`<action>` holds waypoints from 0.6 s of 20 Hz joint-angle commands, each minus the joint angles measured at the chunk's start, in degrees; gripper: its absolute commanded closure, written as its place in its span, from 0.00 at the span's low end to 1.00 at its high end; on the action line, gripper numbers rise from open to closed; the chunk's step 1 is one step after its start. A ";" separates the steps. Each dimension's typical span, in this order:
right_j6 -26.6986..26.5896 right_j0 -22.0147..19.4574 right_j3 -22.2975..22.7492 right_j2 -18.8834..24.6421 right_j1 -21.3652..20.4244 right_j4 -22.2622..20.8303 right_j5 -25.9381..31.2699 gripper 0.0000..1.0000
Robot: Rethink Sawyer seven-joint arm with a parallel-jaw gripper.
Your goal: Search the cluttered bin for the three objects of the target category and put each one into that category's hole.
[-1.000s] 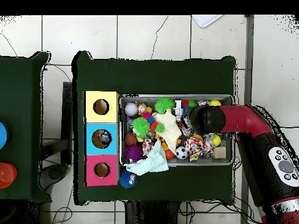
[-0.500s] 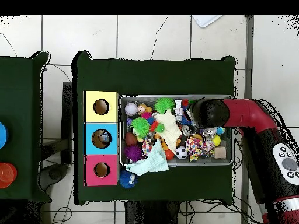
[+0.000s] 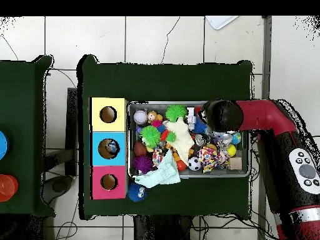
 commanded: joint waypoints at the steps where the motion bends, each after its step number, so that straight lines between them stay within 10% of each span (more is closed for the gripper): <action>1: -18.20 0.86 -3.15 -1.41 1.44 -4.93 6.02 0.00; 12: -15.47 1.49 -4.29 -5.73 5.27 -6.99 9.55 0.00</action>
